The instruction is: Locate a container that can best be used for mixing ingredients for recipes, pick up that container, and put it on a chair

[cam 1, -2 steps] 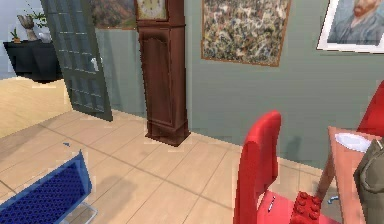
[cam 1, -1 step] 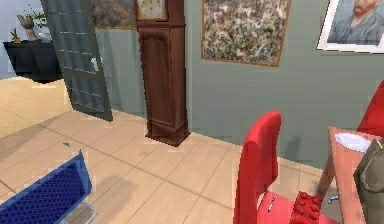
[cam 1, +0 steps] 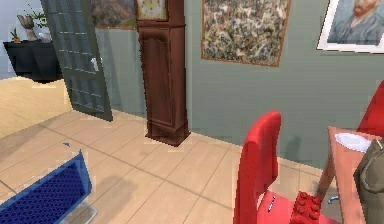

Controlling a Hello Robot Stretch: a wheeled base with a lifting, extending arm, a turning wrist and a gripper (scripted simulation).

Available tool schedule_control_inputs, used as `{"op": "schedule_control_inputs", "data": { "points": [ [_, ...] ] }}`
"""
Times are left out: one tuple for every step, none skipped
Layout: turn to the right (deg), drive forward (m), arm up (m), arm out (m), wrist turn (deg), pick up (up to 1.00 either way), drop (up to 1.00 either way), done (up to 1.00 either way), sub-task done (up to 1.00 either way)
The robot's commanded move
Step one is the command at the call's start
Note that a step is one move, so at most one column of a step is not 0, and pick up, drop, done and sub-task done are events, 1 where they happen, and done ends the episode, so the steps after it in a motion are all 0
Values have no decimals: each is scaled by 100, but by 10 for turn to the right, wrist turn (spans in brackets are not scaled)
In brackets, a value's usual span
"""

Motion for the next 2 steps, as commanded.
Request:
{"op": "schedule_control_inputs", "data": {
  "points": [
    [0,0,0,0,-330,0,0,0,0],
    [0,0,0,-38,0,0,0,0,0]
  ]
}}
